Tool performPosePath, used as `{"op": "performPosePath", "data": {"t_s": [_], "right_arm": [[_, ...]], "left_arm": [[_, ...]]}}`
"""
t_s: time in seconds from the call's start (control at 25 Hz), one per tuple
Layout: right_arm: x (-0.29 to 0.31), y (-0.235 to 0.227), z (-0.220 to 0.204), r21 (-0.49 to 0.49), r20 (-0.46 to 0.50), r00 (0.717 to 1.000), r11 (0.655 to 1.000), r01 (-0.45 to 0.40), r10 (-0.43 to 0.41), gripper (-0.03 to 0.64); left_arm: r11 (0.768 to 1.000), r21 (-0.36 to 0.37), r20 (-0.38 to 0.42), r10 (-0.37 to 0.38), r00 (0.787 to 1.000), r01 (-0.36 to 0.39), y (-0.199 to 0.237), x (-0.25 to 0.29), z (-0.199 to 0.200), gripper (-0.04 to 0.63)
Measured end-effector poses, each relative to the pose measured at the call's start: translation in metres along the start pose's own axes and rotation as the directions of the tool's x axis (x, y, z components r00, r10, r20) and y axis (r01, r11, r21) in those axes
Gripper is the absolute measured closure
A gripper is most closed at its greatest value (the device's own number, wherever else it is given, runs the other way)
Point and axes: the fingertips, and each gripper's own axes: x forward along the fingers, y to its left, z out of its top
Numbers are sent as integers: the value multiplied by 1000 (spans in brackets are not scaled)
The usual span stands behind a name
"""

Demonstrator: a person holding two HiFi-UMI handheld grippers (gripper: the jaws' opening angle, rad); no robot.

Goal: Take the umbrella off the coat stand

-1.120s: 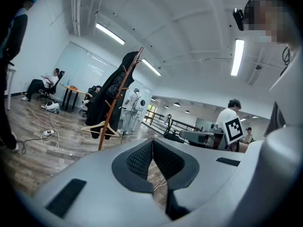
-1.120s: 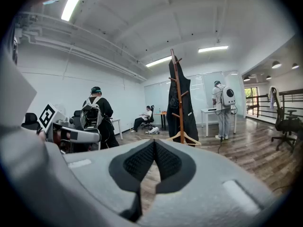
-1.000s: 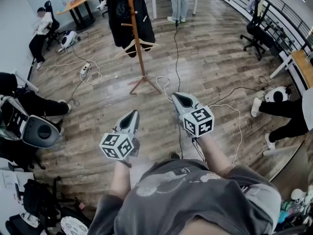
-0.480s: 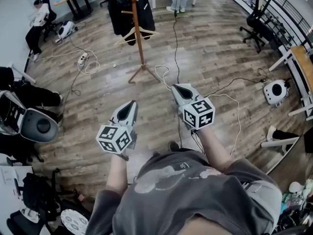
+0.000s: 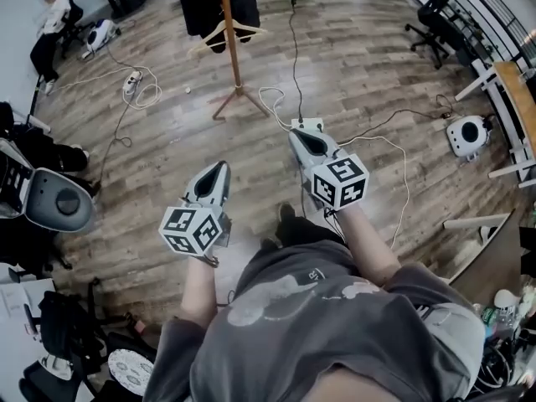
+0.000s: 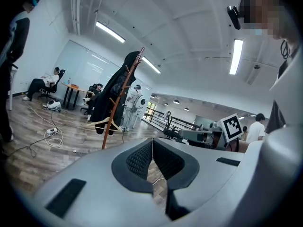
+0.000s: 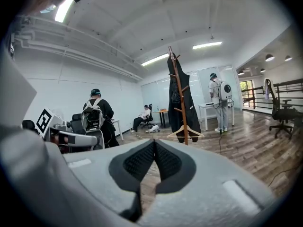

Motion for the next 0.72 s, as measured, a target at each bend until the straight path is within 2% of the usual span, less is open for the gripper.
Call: {"op": "performPosePath", "data": {"t_s": [0.32, 0.52, 0.72], "right_arm": [[13, -6, -2, 11, 7, 1000, 1000, 6, -6, 620], [45, -27, 2, 20, 3, 1000, 1000, -18, 18, 620], [87, -55, 18, 32, 9, 999, 999, -38, 37, 620]], "left_arm": [[1000, -14, -7, 6, 1000, -6, 7, -1, -8, 583], [999, -27, -27, 39, 999, -40, 29, 23, -7, 583], [998, -26, -19, 53, 998, -54, 54, 60, 15, 583]]}}
